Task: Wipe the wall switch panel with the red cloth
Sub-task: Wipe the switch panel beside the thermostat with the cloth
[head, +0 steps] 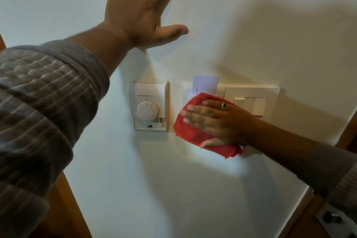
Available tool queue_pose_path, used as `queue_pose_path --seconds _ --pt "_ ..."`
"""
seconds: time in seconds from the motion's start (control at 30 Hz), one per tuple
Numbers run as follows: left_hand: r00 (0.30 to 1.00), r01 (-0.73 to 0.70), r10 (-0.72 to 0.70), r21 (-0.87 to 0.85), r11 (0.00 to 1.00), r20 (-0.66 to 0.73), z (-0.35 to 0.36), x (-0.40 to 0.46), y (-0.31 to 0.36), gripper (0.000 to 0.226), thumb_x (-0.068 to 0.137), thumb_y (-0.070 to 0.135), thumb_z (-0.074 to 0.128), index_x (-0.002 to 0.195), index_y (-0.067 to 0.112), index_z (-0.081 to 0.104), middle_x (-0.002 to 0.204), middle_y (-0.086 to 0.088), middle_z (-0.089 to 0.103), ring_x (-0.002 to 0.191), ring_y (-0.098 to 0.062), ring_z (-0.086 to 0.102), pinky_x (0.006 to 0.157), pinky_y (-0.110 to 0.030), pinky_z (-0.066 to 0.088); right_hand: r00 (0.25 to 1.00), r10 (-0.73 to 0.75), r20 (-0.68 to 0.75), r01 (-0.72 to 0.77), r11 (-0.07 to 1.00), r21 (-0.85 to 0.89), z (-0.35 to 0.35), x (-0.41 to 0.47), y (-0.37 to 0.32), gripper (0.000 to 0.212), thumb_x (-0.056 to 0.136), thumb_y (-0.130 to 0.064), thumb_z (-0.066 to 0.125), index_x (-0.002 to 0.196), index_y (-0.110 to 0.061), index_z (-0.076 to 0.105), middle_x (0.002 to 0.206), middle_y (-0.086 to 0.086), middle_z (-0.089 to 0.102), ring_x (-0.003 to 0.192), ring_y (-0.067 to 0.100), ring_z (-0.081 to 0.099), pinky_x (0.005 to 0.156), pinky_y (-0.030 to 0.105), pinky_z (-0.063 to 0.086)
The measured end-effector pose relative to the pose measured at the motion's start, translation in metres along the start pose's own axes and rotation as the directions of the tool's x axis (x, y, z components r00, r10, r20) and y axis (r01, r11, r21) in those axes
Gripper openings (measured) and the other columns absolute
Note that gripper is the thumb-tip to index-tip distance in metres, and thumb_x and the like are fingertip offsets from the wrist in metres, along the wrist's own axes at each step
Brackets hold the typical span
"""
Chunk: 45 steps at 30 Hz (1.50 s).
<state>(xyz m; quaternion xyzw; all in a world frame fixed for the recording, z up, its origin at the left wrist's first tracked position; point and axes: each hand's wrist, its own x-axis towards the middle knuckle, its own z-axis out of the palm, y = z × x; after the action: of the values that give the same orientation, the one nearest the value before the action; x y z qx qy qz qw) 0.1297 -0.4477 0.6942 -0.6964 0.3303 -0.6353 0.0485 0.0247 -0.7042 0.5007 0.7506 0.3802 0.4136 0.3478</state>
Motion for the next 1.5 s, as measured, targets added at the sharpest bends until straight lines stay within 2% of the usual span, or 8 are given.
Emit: queue_pose_path --seconds 0.13,0.27,0.5,0.7,0.87,1.13,1.3,1.5 --pt "1.0 -0.008 0.008 -0.037 0.999 0.003 0.003 -0.002 -0.002 0.106 0.088 0.091 0.02 0.162 0.015 0.014 0.169 -0.015 0.018 0.154 -0.04 0.019 0.123 -0.048 0.018 0.94 0.307 -0.146 -0.312 0.95 -0.01 0.001 0.015 -0.018 0.089 0.094 -0.071 0.048 0.154 -0.006 0.032 0.161 0.014 0.026 0.151 0.03 0.025 0.125 0.044 0.013" --pt "1.0 -0.01 0.009 -0.058 0.998 -0.011 0.008 -0.001 -0.001 0.106 0.088 0.09 0.02 0.162 0.015 0.015 0.168 -0.015 0.02 0.154 -0.04 0.02 0.124 -0.049 0.018 0.867 0.479 -0.139 -0.486 0.874 -0.015 0.005 0.034 -0.037 0.096 0.093 -0.076 0.04 0.156 -0.005 0.024 0.164 0.014 0.017 0.154 0.031 0.015 0.125 0.046 0.007" --pt "0.989 0.126 -0.123 0.023 0.992 -0.082 0.013 -0.003 0.009 0.109 0.084 0.093 0.026 0.161 0.016 0.018 0.167 -0.019 0.021 0.154 -0.043 0.019 0.123 -0.062 0.019 0.998 0.069 0.011 -0.069 0.996 -0.052 0.005 0.007 -0.022 0.089 0.097 -0.071 0.035 0.156 -0.005 0.023 0.164 0.013 0.015 0.154 0.029 0.014 0.125 0.044 0.005" --pt "0.981 0.122 -0.109 0.077 0.99 -0.159 0.017 -0.004 0.007 0.108 0.085 0.09 0.035 0.158 0.011 0.027 0.161 -0.027 0.031 0.147 -0.051 0.03 0.117 -0.07 0.025 0.948 0.29 -0.133 -0.295 0.955 -0.015 -0.001 -0.012 -0.019 0.093 0.09 -0.074 0.051 0.153 -0.008 0.032 0.162 0.01 0.02 0.151 0.027 0.021 0.126 0.042 0.011" --pt "0.98 0.127 -0.112 0.079 0.989 -0.167 0.022 -0.001 0.006 0.109 0.083 0.091 0.035 0.158 0.011 0.028 0.16 -0.028 0.033 0.146 -0.053 0.03 0.117 -0.07 0.024 0.891 0.435 -0.13 -0.444 0.894 -0.056 0.004 0.017 -0.027 0.1 0.091 -0.079 0.04 0.156 -0.004 0.025 0.164 0.017 0.016 0.154 0.032 0.015 0.126 0.047 0.008" --pt "0.98 0.15 -0.145 0.026 0.988 -0.136 0.018 -0.003 0.006 0.113 0.083 0.092 0.03 0.158 0.008 0.022 0.163 -0.029 0.026 0.149 -0.051 0.024 0.119 -0.067 0.018 0.992 0.122 0.004 -0.122 0.992 -0.032 0.002 0.004 -0.023 0.093 0.094 -0.073 0.04 0.156 -0.006 0.023 0.164 0.013 0.019 0.154 0.028 0.013 0.126 0.043 0.004" --pt "0.976 0.181 -0.179 0.0 0.984 -0.127 0.018 -0.005 0.008 0.113 0.084 0.091 0.029 0.159 0.007 0.019 0.164 -0.028 0.023 0.15 -0.05 0.021 0.12 -0.067 0.017 0.952 0.279 -0.126 -0.282 0.959 -0.01 -0.006 -0.016 -0.01 0.092 0.088 -0.075 0.051 0.15 -0.009 0.037 0.157 0.012 0.034 0.151 0.026 0.025 0.125 0.043 0.015" --pt "0.975 0.188 -0.189 -0.02 0.982 -0.117 0.016 -0.004 0.009 0.115 0.084 0.092 0.028 0.159 0.007 0.018 0.165 -0.027 0.02 0.152 -0.048 0.018 0.121 -0.066 0.015 0.949 0.308 -0.073 -0.313 0.947 -0.069 -0.003 0.033 -0.015 0.097 0.092 -0.078 0.035 0.154 -0.004 0.031 0.164 0.015 0.019 0.154 0.032 0.014 0.126 0.047 0.008"
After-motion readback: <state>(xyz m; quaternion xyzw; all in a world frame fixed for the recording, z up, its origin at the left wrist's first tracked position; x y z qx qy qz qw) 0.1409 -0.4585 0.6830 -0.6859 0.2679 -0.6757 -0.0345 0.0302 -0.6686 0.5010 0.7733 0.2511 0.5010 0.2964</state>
